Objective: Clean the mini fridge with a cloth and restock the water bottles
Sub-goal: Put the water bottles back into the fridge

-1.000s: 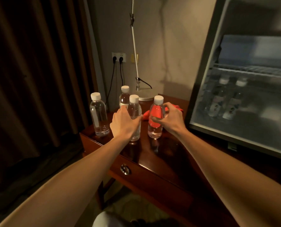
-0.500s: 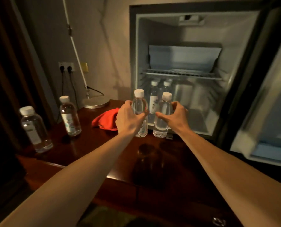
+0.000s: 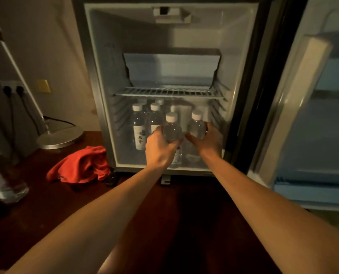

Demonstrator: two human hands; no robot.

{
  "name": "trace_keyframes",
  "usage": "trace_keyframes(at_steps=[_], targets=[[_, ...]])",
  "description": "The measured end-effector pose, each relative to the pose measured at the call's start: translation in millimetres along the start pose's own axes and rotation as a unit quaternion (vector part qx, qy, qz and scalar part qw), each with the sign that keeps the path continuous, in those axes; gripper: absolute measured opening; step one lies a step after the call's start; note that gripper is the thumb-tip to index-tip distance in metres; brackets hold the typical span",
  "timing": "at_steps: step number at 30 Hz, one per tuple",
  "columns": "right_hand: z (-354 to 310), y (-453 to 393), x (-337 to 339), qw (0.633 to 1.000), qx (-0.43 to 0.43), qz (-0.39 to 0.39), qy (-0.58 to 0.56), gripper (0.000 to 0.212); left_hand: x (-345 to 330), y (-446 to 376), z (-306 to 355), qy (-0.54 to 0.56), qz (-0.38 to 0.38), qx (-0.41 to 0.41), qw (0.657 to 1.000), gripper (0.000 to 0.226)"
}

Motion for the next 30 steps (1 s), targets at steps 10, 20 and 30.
trace_keyframes(at_steps=[10, 20, 30], targets=[[27.8, -55.2, -29.7, 0.996, 0.042, 0.063, -0.056, 0.054, -56.9, -63.7, -10.3, 0.016, 0.02, 0.004, 1.0, 0.053], [40.7, -94.4, -48.1, 0.992, 0.061, 0.056, -0.096, 0.067, -90.7, -106.8, -29.5, 0.033, -0.003, 0.036, 0.999, 0.053], [58.0, -66.4, -55.1, 0.992, -0.115, -0.058, 0.017, 0.075, -96.8, -88.5, -33.7, 0.027, -0.081, 0.06, 0.995, 0.062]])
Point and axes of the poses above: each hand's wrist, its own y-axis away from the middle knuckle, its own x-axis out of the back of the hand, z = x × y, the point moved 6 cm from there along -y, towards the middle knuckle, and after that the axes turned 7 degrees about -z, right-handed, at the moved point
